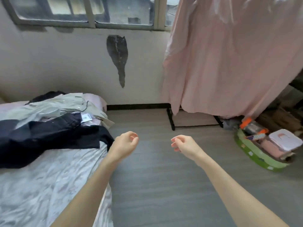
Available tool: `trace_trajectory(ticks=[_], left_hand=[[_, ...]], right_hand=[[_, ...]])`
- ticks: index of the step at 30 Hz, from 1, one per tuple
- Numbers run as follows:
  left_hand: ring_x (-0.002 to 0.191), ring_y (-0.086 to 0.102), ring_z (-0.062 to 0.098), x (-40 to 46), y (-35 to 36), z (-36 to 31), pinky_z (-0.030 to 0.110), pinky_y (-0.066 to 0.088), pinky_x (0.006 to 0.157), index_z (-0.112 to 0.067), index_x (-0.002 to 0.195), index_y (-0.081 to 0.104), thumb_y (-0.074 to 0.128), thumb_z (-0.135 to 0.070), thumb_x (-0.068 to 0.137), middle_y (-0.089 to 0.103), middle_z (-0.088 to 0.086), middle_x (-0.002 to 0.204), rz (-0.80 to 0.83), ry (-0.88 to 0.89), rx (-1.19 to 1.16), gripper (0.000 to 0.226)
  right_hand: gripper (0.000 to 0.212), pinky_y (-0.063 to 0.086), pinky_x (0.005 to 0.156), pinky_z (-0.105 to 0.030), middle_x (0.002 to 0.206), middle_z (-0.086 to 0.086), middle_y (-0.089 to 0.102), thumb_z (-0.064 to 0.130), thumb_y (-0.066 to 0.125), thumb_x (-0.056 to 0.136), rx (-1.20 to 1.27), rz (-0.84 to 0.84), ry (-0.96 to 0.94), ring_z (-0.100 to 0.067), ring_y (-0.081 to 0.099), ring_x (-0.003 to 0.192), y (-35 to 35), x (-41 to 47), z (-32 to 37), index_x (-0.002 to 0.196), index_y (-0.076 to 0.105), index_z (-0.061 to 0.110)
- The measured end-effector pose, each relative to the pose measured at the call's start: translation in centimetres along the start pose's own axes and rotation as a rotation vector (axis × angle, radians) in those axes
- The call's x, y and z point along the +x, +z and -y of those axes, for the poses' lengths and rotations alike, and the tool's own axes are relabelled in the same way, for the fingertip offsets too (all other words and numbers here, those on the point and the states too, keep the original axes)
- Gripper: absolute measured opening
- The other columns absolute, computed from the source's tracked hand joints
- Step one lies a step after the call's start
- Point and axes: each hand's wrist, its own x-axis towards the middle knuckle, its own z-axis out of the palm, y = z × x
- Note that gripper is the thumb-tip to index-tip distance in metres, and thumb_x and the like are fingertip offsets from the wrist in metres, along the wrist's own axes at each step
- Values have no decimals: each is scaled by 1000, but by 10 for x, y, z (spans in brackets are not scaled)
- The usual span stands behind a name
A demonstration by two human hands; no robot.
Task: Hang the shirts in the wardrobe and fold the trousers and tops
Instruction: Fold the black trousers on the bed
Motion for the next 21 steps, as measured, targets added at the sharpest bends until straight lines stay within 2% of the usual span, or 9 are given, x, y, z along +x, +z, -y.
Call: trace_trajectory(ticks=[4,7,10,12,16,19,20,21], left_hand=[[90,58,11,15,-53,78,23,42,77,-17,109,63,51,-23,92,64,-3,103,-192,-275,-160,21],[91,55,10,6,-74,150,23,41,75,-17,113,62,50,-22,93,62,-2,109,-327,-506,-231,24],[94,53,10,25,-98,221,22,39,76,-16,118,59,47,-22,94,61,0,116,-401,-677,-262,27],[95,54,12,54,-117,259,23,40,77,-15,120,57,47,-21,94,61,2,117,-408,-718,-263,28],[107,58,18,132,-157,325,22,40,85,-12,116,60,50,-16,94,63,4,116,-439,-711,-290,25],[104,58,15,195,-191,379,19,38,85,-15,115,62,51,-16,92,65,2,115,-437,-710,-259,25],[106,57,15,216,-203,398,19,37,87,-16,118,61,50,-18,92,63,2,118,-425,-706,-235,27],[111,54,16,233,-213,414,20,35,90,-18,123,57,50,-20,92,59,3,124,-408,-687,-202,31]], right_hand=[[27,42,64,-22,91,-7,64,9,37,94,-70,251,-122,-19,58,79,88,90,67,106,61,6],[26,43,68,-24,90,-8,64,9,38,93,-120,432,-198,-20,59,80,167,132,101,105,61,11],[26,44,62,-19,89,-4,64,8,38,91,-163,575,-237,-19,61,78,250,180,131,104,60,13],[28,45,62,-19,89,-4,65,9,38,91,-175,605,-218,-17,60,75,300,213,145,108,60,11],[26,43,70,-27,95,-6,62,12,39,93,-129,591,-80,-19,55,80,399,288,172,112,55,14],[11,36,69,-26,85,0,51,17,42,91,-120,583,33,-15,46,76,470,340,192,95,50,22],[5,35,70,-25,85,1,52,20,44,91,-128,569,65,-16,48,79,489,356,200,95,47,21],[13,36,74,-25,94,-1,57,23,48,91,-113,552,91,-17,52,88,504,368,207,103,48,17]])
